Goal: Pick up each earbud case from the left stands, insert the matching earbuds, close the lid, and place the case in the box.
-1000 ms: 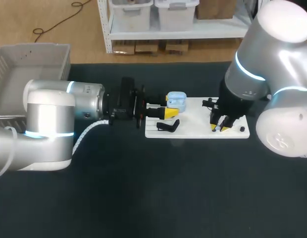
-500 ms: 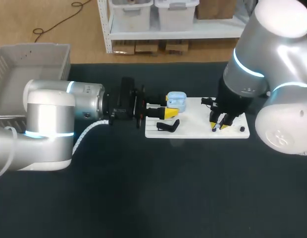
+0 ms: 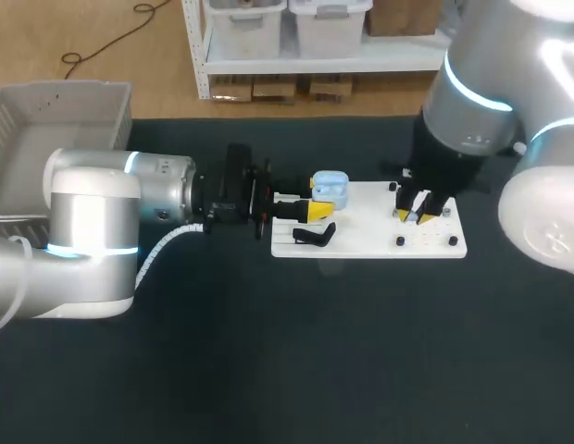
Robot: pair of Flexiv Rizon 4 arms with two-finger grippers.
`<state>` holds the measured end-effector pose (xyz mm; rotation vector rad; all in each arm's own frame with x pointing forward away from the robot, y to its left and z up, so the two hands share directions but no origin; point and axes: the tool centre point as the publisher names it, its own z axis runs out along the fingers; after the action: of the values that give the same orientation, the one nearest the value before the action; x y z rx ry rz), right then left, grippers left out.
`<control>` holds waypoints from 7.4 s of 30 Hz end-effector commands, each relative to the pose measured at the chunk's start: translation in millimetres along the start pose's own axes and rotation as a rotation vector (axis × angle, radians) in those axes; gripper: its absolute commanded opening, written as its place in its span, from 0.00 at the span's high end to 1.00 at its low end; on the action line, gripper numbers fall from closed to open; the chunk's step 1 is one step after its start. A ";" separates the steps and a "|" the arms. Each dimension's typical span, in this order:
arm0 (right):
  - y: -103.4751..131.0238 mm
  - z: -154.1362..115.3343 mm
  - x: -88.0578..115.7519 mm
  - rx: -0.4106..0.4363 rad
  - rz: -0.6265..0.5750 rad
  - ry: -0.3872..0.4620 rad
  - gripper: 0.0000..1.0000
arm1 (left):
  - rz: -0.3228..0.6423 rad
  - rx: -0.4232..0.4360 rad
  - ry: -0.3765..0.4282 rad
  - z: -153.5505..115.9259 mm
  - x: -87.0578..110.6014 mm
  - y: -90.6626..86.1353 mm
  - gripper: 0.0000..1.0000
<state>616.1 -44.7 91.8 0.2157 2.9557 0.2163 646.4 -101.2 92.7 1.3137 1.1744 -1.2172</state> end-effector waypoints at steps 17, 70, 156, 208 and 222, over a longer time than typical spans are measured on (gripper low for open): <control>94.1 -88.6 3.4 0.028 -0.278 0.156 1.00 | 0.001 -0.003 0.001 0.4 0.0 -0.8 1.00; 120.2 -39.1 -7.6 0.057 -0.473 0.142 1.00 | 0.001 -0.003 0.001 0.4 0.0 -0.8 1.00; 106.5 -52.3 -36.8 0.004 -0.236 0.069 0.00 | 0.001 -0.003 0.001 0.4 0.0 -0.8 1.00; 62.2 -10.7 -30.5 0.044 0.039 0.215 0.00 | 0.001 -0.003 0.001 0.4 0.0 -0.8 1.00; 27.4 -74.8 -42.4 -0.122 -0.011 -0.106 0.00 | 0.001 -0.003 0.001 0.4 0.0 -0.8 1.00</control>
<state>681.8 -5.9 162.9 0.2209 2.9903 0.2688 646.3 -101.3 92.7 1.3137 1.1747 -1.2169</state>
